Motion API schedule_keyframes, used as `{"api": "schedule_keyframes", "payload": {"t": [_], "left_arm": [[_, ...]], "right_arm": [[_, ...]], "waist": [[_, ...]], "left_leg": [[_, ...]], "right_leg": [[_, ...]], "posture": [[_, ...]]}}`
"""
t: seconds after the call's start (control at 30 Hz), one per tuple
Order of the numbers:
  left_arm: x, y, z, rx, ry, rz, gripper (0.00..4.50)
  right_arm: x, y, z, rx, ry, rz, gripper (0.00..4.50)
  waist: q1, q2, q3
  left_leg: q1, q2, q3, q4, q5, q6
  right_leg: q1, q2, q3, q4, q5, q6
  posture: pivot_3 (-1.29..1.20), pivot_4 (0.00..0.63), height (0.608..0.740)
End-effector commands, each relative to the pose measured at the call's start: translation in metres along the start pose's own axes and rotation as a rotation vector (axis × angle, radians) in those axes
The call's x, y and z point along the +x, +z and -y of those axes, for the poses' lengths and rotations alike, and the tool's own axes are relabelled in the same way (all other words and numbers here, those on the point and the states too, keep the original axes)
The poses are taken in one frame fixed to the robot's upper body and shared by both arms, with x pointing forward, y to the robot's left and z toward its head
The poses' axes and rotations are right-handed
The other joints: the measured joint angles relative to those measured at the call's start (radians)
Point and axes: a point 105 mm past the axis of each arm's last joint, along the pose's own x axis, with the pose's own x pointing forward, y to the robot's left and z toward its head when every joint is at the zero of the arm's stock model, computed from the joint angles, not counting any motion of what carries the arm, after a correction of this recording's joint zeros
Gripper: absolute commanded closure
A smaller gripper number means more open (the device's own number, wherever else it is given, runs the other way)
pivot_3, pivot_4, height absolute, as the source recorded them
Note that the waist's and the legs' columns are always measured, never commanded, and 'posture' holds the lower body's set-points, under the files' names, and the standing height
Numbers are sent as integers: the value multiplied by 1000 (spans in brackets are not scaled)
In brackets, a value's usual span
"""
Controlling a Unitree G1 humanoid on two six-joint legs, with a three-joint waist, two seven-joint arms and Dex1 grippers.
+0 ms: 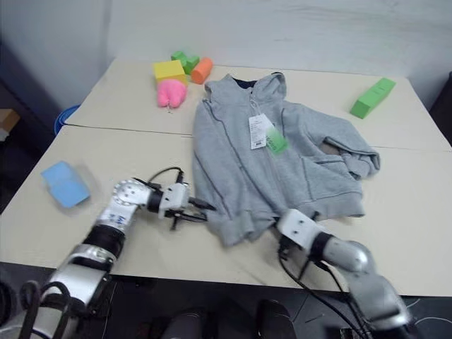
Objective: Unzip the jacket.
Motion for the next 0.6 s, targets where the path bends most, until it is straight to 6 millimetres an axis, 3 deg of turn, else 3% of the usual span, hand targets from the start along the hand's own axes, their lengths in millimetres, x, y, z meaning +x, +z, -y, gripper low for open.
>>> {"api": "schedule_keyframes", "payload": {"t": [0.03, 0.17, 0.33, 0.4, 0.53, 0.6], "left_arm": [[29, 20, 9, -29, -69, 105, 4479], [54, 48, 8, -42, -90, 234, 4479], [71, 88, 17, -80, -131, 411, 4479], [65, 94, 17, -90, -124, 426, 4479], [27, 81, -13, -78, 39, 333, 3502], [1, 72, -33, -42, 123, 259, 2949]], "right_arm": [[-38, -9, 22, 15, -93, -65, 4500], [-82, -34, 42, 33, -190, -184, 4500], [-113, -55, 55, 45, -252, -266, 4500], [-119, -59, 57, 50, -261, -272, 4500], [-124, -63, 55, 70, -268, -258, 4500], [-122, -59, 45, 108, -238, -223, 4500]], "waist": [[3, 0, 0], [9, 1, 1], [5, 2, 0], [1, 3, 1], [-4, 6, 1], [-3, 6, 1]], "left_leg": [[0, 0, 0, 2, 0, 1], [-3, 0, -1, 8, -1, 4], [-3, 1, 0, 9, -1, 4], [-3, 1, 0, 9, -1, 4], [-2, 2, 0, 9, 0, 3], [-2, 2, 0, 9, 0, 3]], "right_leg": [[2, 0, 0, -2, 1, 2], [4, 0, 1, -7, 5, 8], [4, 0, 2, -8, 5, 10], [4, 0, 3, -8, 5, 10], [4, 0, 3, -9, 5, 10], [3, 0, 3, -9, 5, 9]], "posture": [[0, 150, 740], [0, 150, 740], [0, 150, 740], [0, 150, 740], [0, 150, 740], [0, 150, 740]]}}
